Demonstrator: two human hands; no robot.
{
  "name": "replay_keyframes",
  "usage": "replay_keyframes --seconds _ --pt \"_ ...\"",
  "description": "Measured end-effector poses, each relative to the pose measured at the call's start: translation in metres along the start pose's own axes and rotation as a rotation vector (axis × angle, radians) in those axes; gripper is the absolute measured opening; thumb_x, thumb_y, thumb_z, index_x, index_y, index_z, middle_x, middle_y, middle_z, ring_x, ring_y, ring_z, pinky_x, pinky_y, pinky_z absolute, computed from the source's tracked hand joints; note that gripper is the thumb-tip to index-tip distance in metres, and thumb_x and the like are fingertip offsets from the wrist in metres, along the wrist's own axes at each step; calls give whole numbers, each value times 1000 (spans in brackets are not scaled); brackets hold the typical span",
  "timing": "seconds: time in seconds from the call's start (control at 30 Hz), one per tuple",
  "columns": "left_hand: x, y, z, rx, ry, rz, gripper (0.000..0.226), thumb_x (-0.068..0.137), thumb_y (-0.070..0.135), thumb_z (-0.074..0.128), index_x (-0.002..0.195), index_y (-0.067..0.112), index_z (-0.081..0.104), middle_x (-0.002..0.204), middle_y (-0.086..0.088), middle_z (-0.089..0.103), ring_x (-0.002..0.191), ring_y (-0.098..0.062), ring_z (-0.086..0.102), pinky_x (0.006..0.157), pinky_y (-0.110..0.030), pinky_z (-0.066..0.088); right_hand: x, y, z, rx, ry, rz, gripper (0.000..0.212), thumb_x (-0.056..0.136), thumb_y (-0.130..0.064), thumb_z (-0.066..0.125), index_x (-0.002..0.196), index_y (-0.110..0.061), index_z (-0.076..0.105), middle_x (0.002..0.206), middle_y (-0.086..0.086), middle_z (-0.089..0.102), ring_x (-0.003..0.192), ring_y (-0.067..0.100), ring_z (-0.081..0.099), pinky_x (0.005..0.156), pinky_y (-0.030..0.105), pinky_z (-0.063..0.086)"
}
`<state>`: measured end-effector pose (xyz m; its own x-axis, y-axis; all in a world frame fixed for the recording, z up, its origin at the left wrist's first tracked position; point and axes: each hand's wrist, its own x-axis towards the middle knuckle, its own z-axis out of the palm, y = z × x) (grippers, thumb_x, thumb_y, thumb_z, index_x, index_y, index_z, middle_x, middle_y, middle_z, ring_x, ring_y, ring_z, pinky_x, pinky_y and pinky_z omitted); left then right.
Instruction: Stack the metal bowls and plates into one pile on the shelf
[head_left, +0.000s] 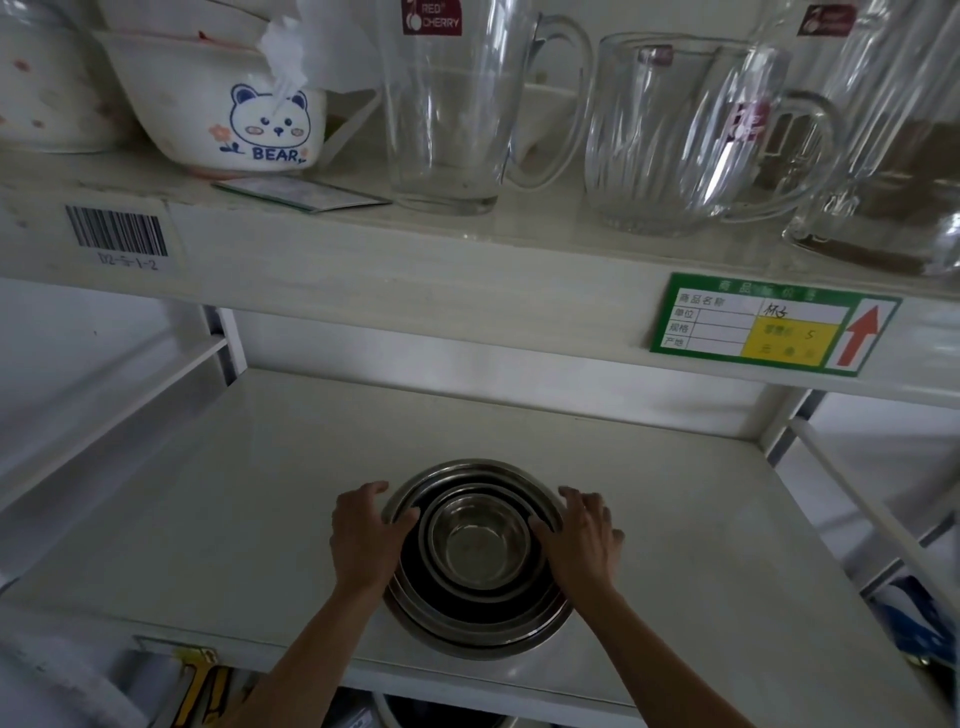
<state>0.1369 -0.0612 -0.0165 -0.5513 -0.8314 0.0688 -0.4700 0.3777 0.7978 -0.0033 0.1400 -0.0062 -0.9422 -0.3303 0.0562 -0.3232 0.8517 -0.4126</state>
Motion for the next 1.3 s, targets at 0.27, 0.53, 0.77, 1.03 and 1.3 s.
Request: replay_keyframes --seconds 0.27,0.53,0.77,1.03,1.3 --pt "-3 0 20 56 -209 -247 107 69 55 75 149 8 22 150 -18 31 138 -33 33 108 -45 35 4 9 18 338 -276 337 103 70 -74 63 148 -18 27 144 11 42 131 32 45 104 53 42" --pt "-6 -1 26 183 -166 -206 97 71 56 72 145 9 29 144 -14 39 132 -32 40 101 -43 40 2 2 22 180 -207 330 86 74 -69 64 138 -19 35 134 8 48 123 30 50 97 47 42" --pt "-7 -2 28 219 -146 -191 95 71 57 72 142 8 31 139 -15 41 128 -32 44 97 -43 43 -4 1 26 161 -126 304 77 77 -66 62 133 -20 39 130 7 49 121 27 49 93 40 40" --pt "-7 -7 31 174 -121 -200 91 67 56 75 136 11 37 128 -15 44 117 -34 50 91 -42 48 -6 2 29 159 -69 269 74 79 -65 63 131 -17 40 127 7 51 118 26 51 91 37 42" --pt "-8 -8 35 215 -91 -200 87 70 57 73 136 13 37 130 -14 42 120 -32 48 89 -42 48 -7 3 32 126 -49 239 70 81 -63 62 129 -17 40 122 7 51 112 26 55 86 35 45"
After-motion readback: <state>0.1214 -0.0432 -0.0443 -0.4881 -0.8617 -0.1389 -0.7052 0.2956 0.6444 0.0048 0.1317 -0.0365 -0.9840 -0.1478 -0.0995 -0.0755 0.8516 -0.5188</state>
